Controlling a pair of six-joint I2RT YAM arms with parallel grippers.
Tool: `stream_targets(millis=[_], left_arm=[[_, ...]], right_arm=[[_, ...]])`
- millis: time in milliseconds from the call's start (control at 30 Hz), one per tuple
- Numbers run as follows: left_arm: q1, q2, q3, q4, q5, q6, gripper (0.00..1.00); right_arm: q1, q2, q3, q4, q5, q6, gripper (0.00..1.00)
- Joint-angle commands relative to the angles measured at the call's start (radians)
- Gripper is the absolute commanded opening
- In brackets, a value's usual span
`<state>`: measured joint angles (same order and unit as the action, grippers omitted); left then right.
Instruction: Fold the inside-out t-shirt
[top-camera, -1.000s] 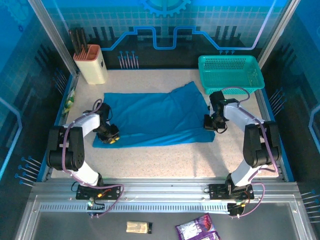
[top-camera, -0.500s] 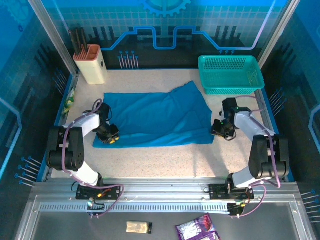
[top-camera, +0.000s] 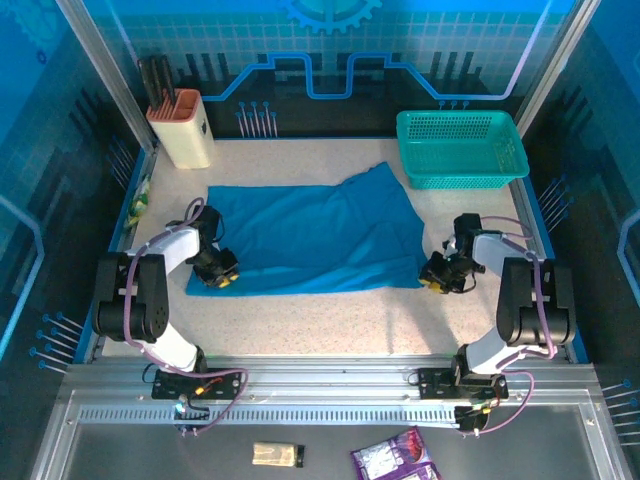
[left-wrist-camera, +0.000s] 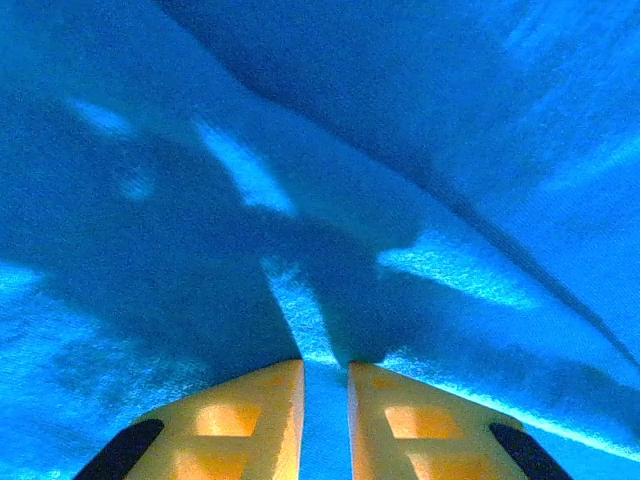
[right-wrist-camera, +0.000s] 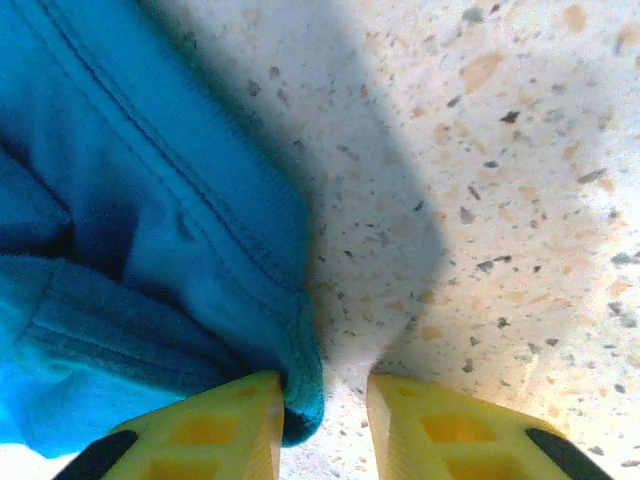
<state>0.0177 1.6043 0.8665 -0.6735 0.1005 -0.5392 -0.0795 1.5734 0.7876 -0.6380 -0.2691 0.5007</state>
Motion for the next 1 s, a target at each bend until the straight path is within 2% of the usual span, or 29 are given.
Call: stream_targets(millis=[0, 267, 467, 733, 967], left_arm=[[0.008, -0.026, -0.015, -0.029, -0.018, 0.024, 0.19], [0.028, -0.047, -0.038, -0.028, -0.044, 0.007, 0.19], [0.079, -0.087, -0.09, -0.01, -0.032, -0.019, 0.19], [0.096, -0.1, -0.128, 0.013, -0.006, -0.048, 0.19], [0.095, -0.153, -0.1, 0.013, 0.099, -0.045, 0.21]], right_arm=[[0.0, 0.065, 0.0, 0.033, -0.01, 0.022, 0.25], [-0.01, 0.024, -0.003, -0.004, 0.042, 0.029, 0.0], [-0.032, -0.036, -0.046, -0.049, 0.054, 0.034, 0.0], [-0.052, -0.163, -0.148, -0.05, 0.086, 0.161, 0.0], [-0.042, -0.26, -0.118, -0.123, 0.144, 0.188, 0.01]])
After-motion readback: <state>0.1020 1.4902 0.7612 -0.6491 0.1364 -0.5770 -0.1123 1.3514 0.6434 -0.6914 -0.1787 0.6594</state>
